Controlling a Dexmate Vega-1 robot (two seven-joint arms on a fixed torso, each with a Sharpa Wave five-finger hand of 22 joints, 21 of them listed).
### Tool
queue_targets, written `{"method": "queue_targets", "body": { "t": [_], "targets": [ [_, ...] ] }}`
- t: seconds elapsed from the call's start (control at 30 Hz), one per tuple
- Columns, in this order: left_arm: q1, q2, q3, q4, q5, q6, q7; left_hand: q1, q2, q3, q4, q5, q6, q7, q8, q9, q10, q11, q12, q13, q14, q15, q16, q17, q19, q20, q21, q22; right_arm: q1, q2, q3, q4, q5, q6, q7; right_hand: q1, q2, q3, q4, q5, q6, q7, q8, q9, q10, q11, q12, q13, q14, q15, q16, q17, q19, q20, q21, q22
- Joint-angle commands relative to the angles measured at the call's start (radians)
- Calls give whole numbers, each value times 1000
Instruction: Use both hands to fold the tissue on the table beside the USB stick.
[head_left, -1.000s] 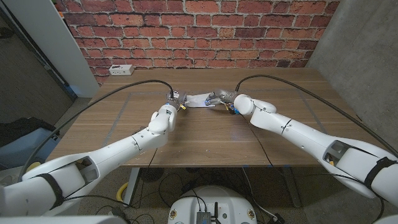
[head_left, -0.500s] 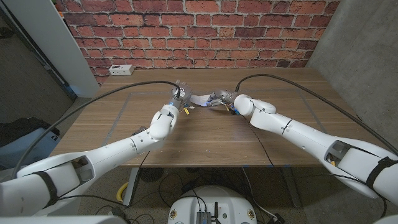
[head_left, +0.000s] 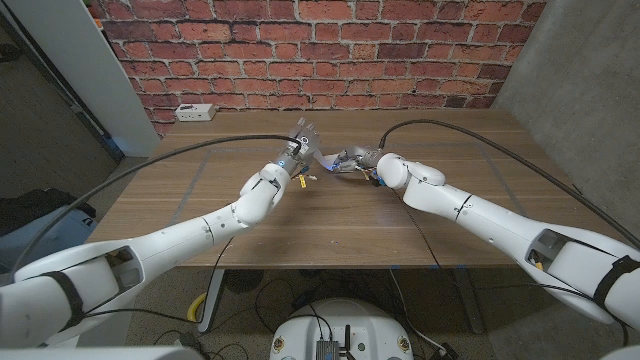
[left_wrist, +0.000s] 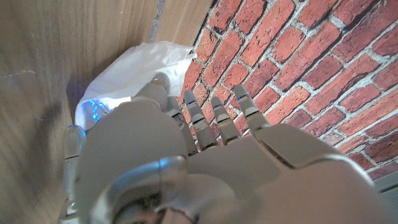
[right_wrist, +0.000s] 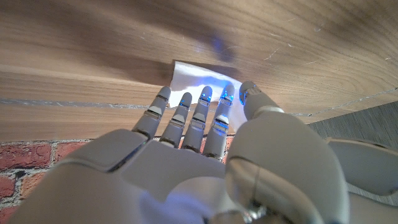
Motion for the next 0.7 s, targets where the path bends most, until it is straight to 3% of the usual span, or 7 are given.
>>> {"method": "queue_targets", "body": {
  "t": [0.03, 0.47, 0.7],
  "targets": [
    [-33, -2, -4, 40, 141, -103, 46, -12, 1, 0, 2, -1, 4, -11, -3, 5, 7, -9, 1, 3, 14, -90, -1, 3, 3, -12, 6, 5, -12, -10, 4, -27, -10, -17, 7, -7, 3, 9, -1, 2, -6, -1, -2, 2, 0, -1, -3, 2, 6, -37, -3, 1, -2, 0, 2, 3],
    [-87, -21, 22, 138, 192, -191, 267, -22, -1, -2, 3, -3, 17, -21, -9, 5, 30, -24, 1, 2, 34, -115, -1, 4, 10, -28, 12, 4, -9, -4, 0, -26, -18, -26, 11, -12, 1, 13, -2, 2, -14, 1, -9, 2, -7, 0, -11, 2, 5, -38, -5, -2, -2, 2, 2, 3],
    [-110, -39, 44, 190, 167, -238, 334, -31, -3, -3, 5, -4, 19, -38, -15, 4, 52, -30, 4, 2, 52, -127, 1, 4, 17, -36, 18, 3, -2, -1, -3, -20, -21, -33, 18, -15, -1, 16, -3, 2, -22, 6, -13, 2, -12, 5, -17, 1, 2, -35, -7, -4, -3, 4, 2, 3]
  ]
}}
